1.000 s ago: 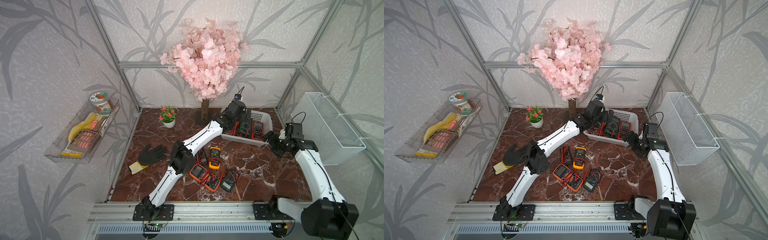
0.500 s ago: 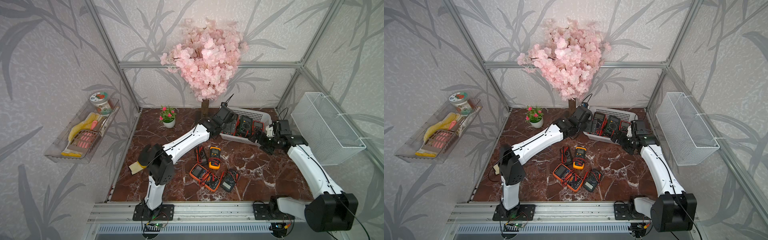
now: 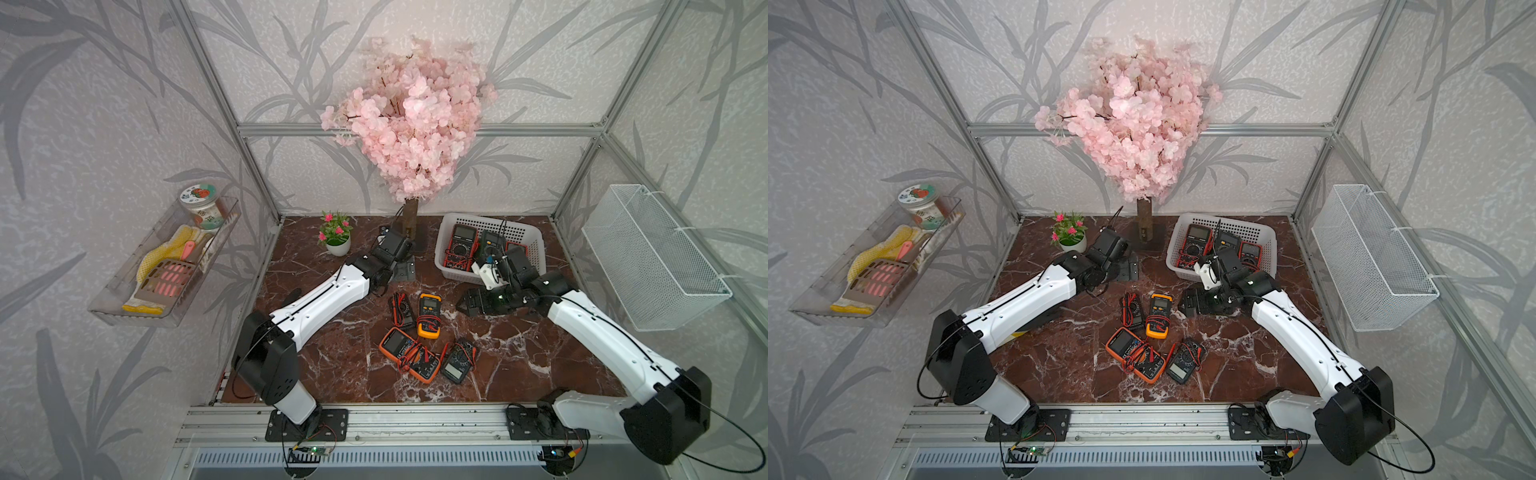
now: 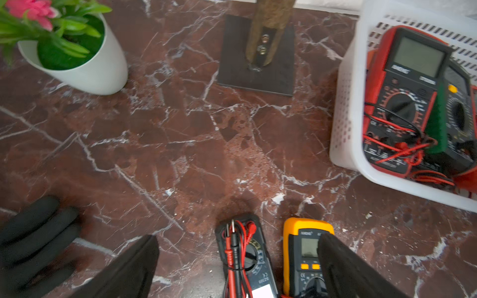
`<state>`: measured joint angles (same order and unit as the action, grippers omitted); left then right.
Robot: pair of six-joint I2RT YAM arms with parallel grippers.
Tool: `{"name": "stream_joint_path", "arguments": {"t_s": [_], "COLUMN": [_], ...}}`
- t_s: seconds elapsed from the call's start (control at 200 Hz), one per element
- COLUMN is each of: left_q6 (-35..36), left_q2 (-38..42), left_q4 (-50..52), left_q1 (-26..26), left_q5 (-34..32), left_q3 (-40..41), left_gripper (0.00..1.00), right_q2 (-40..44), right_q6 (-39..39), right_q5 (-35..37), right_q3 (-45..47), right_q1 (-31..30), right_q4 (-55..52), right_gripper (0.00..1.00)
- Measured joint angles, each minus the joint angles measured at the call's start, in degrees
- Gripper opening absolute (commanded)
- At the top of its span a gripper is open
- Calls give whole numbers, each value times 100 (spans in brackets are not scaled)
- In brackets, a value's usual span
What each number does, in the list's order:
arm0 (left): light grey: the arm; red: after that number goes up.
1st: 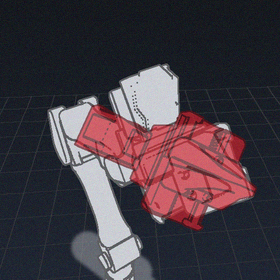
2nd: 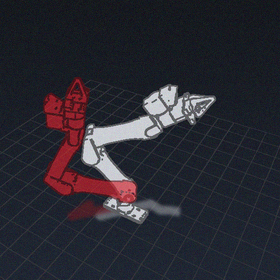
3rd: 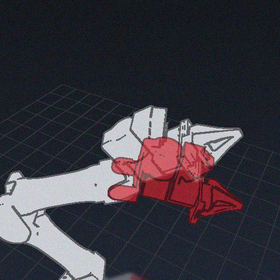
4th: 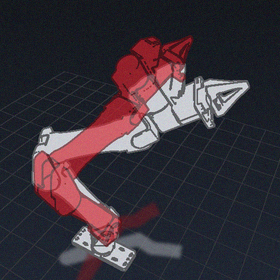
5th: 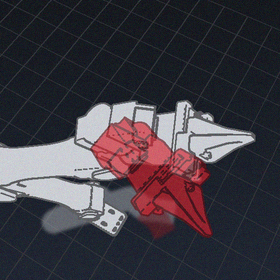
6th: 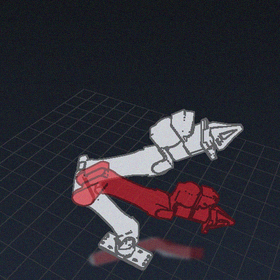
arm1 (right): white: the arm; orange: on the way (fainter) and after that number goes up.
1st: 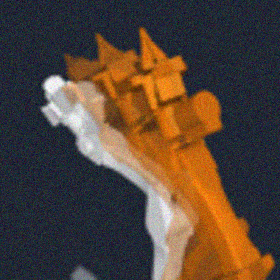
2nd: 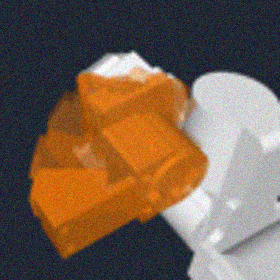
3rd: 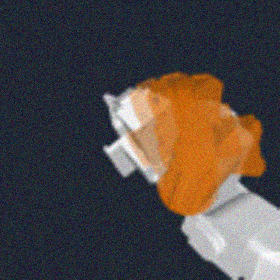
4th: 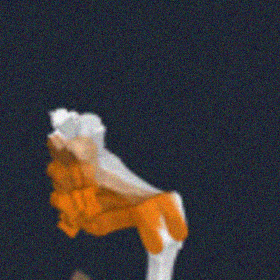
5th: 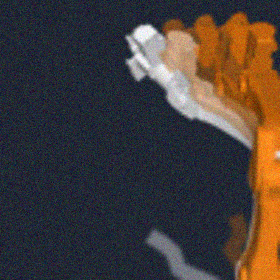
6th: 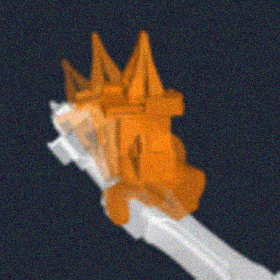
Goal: Put the multimeter into the basket
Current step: Pick up the multimeter from the center of the board.
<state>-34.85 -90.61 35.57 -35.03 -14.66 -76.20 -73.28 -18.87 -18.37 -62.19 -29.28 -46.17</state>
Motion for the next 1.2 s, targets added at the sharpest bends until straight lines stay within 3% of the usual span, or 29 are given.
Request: {"name": "stream_joint_path", "arguments": {"t_s": [0.325,0.625,1.2], "left_q6": [-236,-251,-332], "left_q2": [474,603,835], "left_q4": [-26,-39,-42], "left_q1": [640,1222,1381], "left_q5": [118,264,422], "left_q3": [573,855,1303], "left_gripper": [100,100,100], "right_q2": [-605,-1010,-1766], "right_q6": [507,981,1215], "right_q5": [214,990,1683], "right_q3": [219,273,282], "right_q1": [-1071,-2026,-3246], "right_q4": [341,522,734], "right_gripper": [94,94,94]}}
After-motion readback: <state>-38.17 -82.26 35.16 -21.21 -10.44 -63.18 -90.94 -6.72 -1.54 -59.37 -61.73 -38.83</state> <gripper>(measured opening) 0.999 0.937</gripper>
